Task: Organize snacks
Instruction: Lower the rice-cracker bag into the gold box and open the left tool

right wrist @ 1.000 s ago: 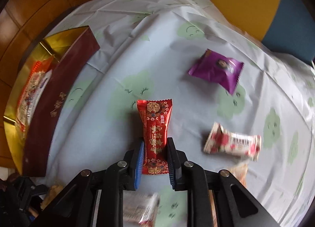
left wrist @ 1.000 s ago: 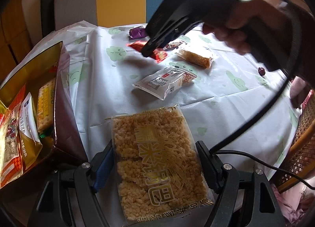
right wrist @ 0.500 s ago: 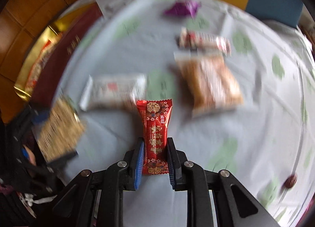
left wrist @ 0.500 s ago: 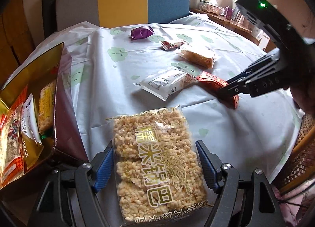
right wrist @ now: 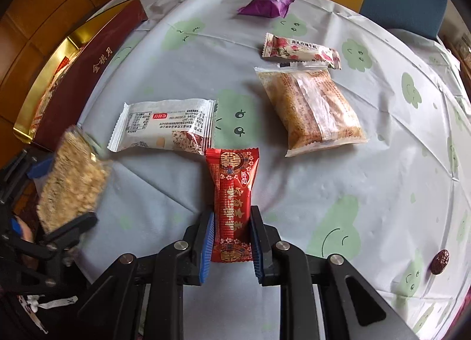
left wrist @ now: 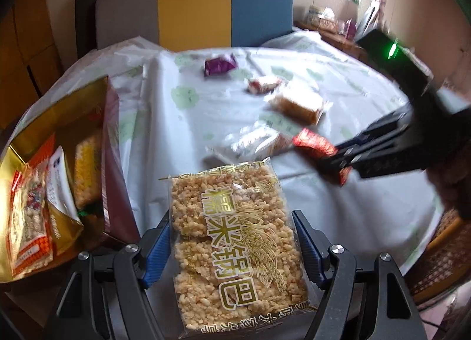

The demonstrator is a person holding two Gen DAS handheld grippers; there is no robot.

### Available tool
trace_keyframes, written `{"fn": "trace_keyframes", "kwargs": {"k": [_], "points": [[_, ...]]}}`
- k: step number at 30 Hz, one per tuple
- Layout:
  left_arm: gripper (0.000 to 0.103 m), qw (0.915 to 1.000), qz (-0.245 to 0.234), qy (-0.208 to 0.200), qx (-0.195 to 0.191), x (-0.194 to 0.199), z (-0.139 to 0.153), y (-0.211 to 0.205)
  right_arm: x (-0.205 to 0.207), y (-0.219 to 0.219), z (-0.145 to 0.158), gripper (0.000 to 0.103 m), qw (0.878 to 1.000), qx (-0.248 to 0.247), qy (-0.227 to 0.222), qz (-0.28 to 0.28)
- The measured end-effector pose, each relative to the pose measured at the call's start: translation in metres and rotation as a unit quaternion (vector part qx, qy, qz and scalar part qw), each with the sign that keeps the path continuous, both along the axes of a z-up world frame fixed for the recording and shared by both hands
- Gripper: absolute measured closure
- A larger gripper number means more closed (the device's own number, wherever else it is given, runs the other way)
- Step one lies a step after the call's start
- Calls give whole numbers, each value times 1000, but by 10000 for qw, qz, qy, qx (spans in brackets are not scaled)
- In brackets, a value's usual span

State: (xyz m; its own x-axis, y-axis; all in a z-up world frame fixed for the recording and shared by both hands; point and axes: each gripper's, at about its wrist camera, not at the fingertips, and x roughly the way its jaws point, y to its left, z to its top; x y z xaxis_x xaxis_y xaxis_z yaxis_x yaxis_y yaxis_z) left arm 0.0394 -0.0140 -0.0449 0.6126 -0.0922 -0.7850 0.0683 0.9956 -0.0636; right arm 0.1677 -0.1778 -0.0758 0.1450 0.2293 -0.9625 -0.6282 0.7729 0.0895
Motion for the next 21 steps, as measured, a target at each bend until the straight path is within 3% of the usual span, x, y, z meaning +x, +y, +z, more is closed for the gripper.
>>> {"fn": "trace_keyframes", "kwargs": {"k": [4, 8, 16, 21], "points": [[27, 9992, 181, -291, -189, -6, 27, 16, 0, 4, -2, 81, 10000, -30, -46, 46], [27, 9960, 727, -381, -362, -7, 47, 58, 0, 3, -1, 81, 9998, -88, -143, 134], [27, 9773, 2039, 19, -579, 18, 45, 159, -4, 7, -3, 80, 9992, -170, -266, 250], [27, 9690, 2381, 162, -634, 52, 40, 202, -5, 7, -2, 80, 9990, -189, -293, 278]]}}
